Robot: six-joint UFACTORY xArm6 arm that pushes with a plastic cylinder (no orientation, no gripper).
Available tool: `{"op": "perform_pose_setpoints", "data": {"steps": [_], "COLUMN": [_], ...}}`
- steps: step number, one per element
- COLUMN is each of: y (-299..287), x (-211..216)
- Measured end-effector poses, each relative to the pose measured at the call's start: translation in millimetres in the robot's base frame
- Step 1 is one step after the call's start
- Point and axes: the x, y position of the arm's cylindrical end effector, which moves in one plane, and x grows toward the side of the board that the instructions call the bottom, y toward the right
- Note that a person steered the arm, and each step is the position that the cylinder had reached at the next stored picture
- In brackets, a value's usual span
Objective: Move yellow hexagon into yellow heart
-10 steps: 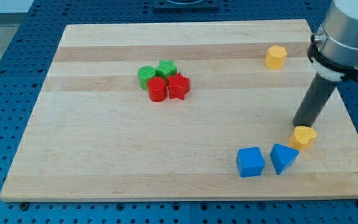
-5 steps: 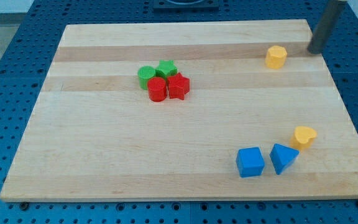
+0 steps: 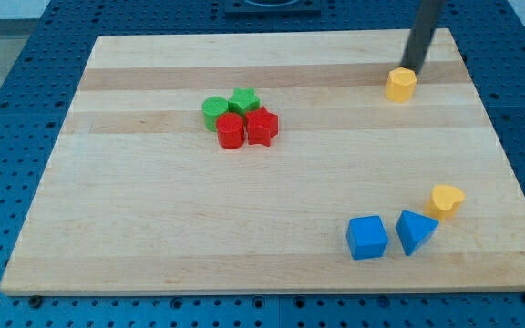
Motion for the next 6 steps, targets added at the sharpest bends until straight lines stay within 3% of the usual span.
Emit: {"op": "perform_pose_setpoints", "data": {"steps": [1,2,3,5,6], "y": [-40,-43,-41,-21,15], "x": [11,52,60,3,10]}}
